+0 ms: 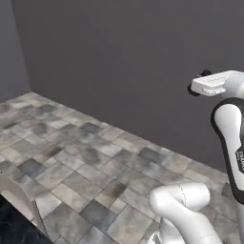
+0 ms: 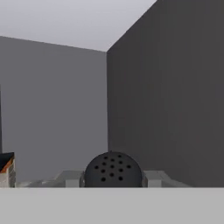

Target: Retrieve the shaker from the cabinet and place it next the steak on a plate on the dining table.

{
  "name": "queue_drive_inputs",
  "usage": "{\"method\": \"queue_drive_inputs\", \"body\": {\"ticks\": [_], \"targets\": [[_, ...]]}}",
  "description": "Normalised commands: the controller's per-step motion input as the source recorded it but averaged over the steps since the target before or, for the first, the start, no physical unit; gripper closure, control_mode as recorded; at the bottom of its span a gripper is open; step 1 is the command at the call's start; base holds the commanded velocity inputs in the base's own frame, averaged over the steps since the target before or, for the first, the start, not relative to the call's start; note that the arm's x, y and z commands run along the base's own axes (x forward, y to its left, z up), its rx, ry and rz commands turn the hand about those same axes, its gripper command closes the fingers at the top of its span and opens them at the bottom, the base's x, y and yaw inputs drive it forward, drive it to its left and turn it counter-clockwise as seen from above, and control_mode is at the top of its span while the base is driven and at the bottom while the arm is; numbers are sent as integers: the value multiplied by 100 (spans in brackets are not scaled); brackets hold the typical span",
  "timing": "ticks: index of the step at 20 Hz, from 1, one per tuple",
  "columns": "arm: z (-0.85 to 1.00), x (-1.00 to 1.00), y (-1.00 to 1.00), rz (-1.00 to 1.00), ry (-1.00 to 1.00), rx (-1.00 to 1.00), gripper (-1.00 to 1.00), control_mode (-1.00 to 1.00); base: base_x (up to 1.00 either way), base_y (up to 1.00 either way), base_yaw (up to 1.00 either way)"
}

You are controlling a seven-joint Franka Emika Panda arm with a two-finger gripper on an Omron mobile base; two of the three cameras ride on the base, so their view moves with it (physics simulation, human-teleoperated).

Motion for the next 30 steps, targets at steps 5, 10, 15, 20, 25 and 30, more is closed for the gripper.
{"method": "queue_drive_inputs", "body": {"ticks": [5, 10, 15, 20, 25, 30], "targets": [[0, 0, 0, 0, 0, 0, 100, 100, 93, 0, 58], [0, 0, 0, 0, 0, 0, 100, 100, 84, 0, 60], [0, 0, 0, 0, 0, 0, 100, 100, 71, 0, 67], [0, 0, 0, 0, 0, 0, 100, 100, 60, 0, 69], [0, 0, 0, 0, 0, 0, 100, 100, 62, 0, 70], [0, 0, 0, 0, 0, 0, 100, 100, 63, -2, 69]]}}
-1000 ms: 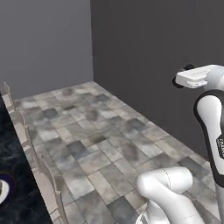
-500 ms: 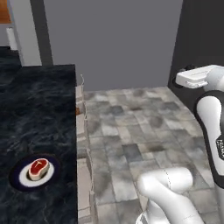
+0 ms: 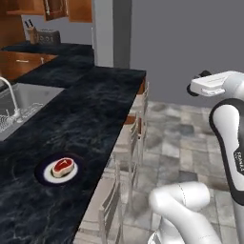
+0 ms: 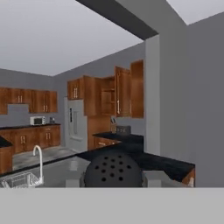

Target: Retrieve the shaker from the cabinet and place it next the steak on a plate on the dining table.

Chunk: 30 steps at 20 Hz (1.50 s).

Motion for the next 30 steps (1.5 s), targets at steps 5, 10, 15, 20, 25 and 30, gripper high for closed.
{"method": "queue_drive_inputs", "body": {"ticks": [5, 10, 15, 20, 25, 30], "targets": [[0, 0, 0, 0, 0, 0, 100, 100, 68, 0, 69], [0, 0, 0, 0, 0, 0, 100, 100, 67, -7, 67], [0, 0, 0, 0, 0, 0, 100, 100, 76, -14, 69], [0, 0, 0, 0, 0, 0, 100, 100, 76, -12, 69], [0, 0, 0, 0, 0, 0, 100, 100, 62, -16, 63], [0, 0, 0, 0, 0, 0, 100, 100, 56, -17, 59]]}}
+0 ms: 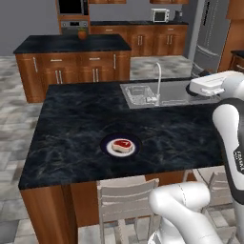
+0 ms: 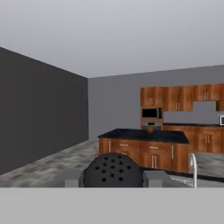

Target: Retrieve the shaker from the cabinet and place it next the steak on a plate on the dining table.

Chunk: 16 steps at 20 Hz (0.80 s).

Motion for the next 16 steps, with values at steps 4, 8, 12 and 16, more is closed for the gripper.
{"method": "queue_drive_inputs", "body": {"ticks": [4, 8, 12, 16], "targets": [[0, 0, 0, 0, 0, 0, 100, 100, 43, -9, 43], [0, 0, 0, 0, 0, 0, 100, 100, 19, 0, 6], [0, 0, 0, 0, 0, 0, 100, 100, 3, 9, -5], [0, 0, 0, 0, 0, 0, 100, 100, 0, 0, 0]]}}
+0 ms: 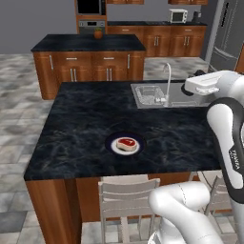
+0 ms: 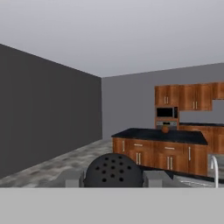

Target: Retrieve the shaker from the cabinet and place it next the steak on a plate on the dining table.

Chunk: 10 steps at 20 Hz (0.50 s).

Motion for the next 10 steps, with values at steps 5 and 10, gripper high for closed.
{"method": "queue_drive_inputs", "body": {"ticks": [5, 10], "targets": [[0, 8, 0, 2, 0, 0, 100, -100, 1, 0, 0], [0, 17, 0, 13, 0, 0, 100, -100, 0, 0, 0]]}}
